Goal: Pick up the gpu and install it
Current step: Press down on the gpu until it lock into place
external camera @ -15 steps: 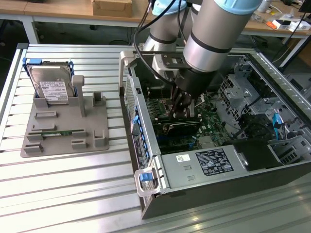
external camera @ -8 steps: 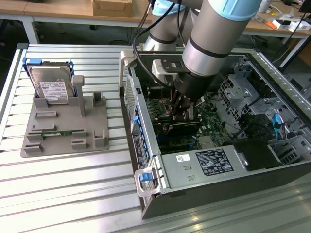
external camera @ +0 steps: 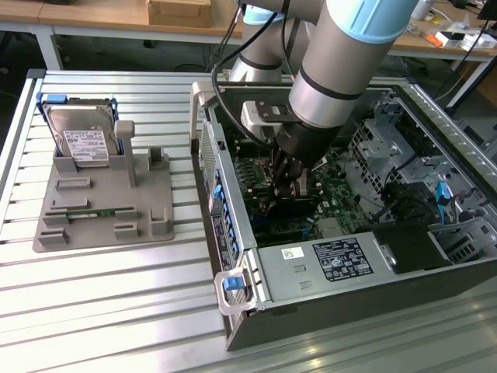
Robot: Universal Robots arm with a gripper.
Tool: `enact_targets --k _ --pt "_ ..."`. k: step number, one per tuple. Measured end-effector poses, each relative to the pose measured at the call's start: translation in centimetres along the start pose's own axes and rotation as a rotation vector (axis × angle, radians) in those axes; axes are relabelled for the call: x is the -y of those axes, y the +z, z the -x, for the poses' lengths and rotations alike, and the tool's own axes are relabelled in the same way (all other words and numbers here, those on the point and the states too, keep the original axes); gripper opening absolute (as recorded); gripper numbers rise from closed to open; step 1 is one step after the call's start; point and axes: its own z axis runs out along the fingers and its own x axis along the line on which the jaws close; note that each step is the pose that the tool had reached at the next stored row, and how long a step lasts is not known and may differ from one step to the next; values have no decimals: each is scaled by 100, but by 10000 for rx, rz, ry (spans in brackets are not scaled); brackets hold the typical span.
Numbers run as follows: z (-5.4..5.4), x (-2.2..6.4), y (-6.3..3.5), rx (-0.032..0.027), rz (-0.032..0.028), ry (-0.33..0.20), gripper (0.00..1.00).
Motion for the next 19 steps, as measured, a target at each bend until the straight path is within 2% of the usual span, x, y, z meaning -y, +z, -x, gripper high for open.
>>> enact_targets --k 2,3,4,5,6,7,10,11,13,14,17,19 --pt "1 3 37 14 -8 -1 13" --pt "-3 4 64 -13 5 0 13" --pt "0 6 85 -10 6 0 13" --pt "4 7 61 -4 4 2 13" --pt "6 8 4 43 -23 -2 13" --pt "5 1 -93 7 -4 -1 13" --pt "10 -3 -333 6 -3 -1 13" --pt "15 85 -388 6 -2 -1 13" --pt "24 300 -401 4 29 0 13" --pt "26 354 -404 4 33 1 13" --pt "32 465 -464 4 34 0 13" --pt "35 484 -558 4 34 0 13"
